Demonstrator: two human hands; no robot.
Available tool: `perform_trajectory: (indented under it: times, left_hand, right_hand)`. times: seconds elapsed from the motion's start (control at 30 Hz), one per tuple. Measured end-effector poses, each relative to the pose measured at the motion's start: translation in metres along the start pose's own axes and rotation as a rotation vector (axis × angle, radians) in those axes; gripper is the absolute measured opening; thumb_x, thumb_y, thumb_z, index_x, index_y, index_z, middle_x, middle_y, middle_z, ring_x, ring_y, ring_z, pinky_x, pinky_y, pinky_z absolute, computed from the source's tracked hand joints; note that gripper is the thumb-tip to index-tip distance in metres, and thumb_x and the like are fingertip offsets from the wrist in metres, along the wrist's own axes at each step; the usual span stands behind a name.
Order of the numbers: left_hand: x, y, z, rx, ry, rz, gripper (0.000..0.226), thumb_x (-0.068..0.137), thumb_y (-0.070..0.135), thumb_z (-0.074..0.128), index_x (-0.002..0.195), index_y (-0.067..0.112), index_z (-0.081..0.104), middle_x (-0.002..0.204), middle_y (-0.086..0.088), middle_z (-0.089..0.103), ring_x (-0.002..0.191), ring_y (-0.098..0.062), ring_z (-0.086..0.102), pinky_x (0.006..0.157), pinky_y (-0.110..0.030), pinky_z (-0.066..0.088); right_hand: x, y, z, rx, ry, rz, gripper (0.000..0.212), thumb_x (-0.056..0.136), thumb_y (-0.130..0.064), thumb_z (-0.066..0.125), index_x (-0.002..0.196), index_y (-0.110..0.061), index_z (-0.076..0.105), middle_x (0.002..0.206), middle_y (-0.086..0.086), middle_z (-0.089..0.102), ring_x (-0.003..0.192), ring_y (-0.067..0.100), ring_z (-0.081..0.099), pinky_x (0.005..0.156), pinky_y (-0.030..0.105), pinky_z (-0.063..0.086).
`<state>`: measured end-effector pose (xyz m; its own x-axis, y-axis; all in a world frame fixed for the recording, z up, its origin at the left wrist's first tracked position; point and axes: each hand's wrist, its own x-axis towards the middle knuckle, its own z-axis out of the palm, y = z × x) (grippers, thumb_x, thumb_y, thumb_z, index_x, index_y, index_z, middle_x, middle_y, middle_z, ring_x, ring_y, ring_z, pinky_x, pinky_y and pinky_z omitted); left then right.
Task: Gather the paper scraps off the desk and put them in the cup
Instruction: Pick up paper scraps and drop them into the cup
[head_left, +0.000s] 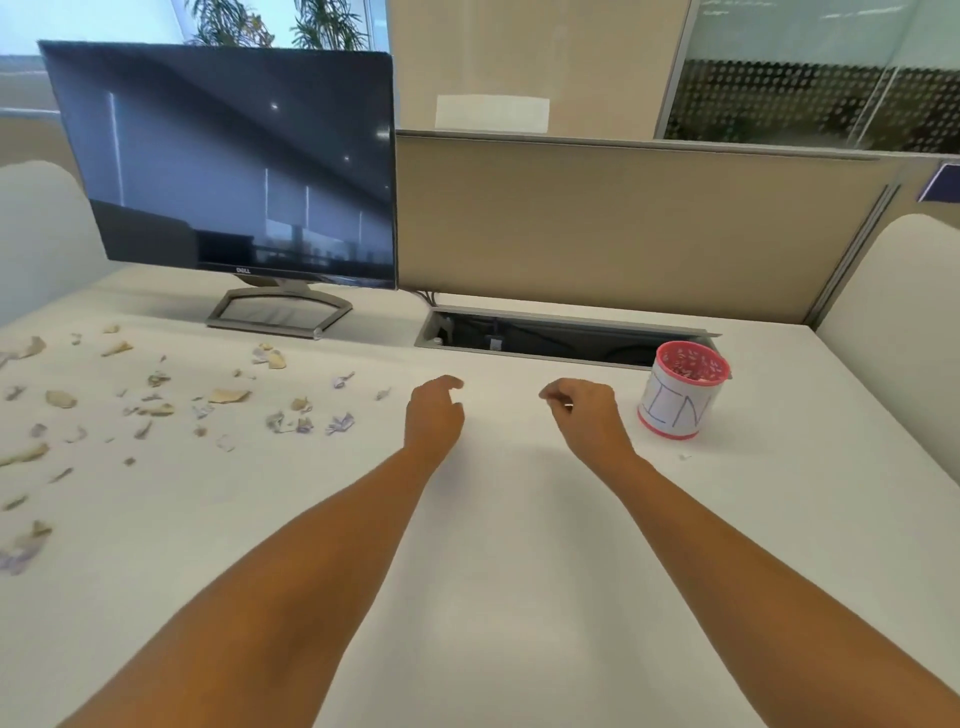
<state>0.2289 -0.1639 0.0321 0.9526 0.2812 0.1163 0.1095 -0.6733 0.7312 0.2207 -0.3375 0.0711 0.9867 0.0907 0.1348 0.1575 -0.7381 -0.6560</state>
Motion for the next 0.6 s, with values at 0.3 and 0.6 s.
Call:
perform_trajectory:
  times: [0.3,0.6]
  left_hand:
    - [-0.015,-0.132,-0.116,0.318,0.196,-0.327,0.059,0.094,0.021,0.050,0.143,0.000,0.024,0.154,-0.018,0.014,0.145,-0.034,0.006,0.117,-0.047,0.013]
    - [-0.007,-0.172,-0.140,0.162,0.034,-0.358,0.072,0.093,0.023,0.053,0.146,0.000,0.011,0.157,-0.016,0.001,0.146,-0.027,0.003,0.118,-0.040,0.010]
  right_hand:
    - [-0.001,-0.076,0.094,-0.018,-0.359,-0.170,0.023,0.091,-0.007,0.050,0.105,-0.006,0.068,0.114,0.012,0.067,0.105,0.023,0.061,0.088,0.020,0.042]
    - [0.008,-0.124,0.162,-0.058,-0.515,-0.168,0.053,0.091,-0.022,0.056,0.139,-0.010,0.037,0.149,0.008,0.032,0.138,0.024,0.029,0.109,0.028,0.024]
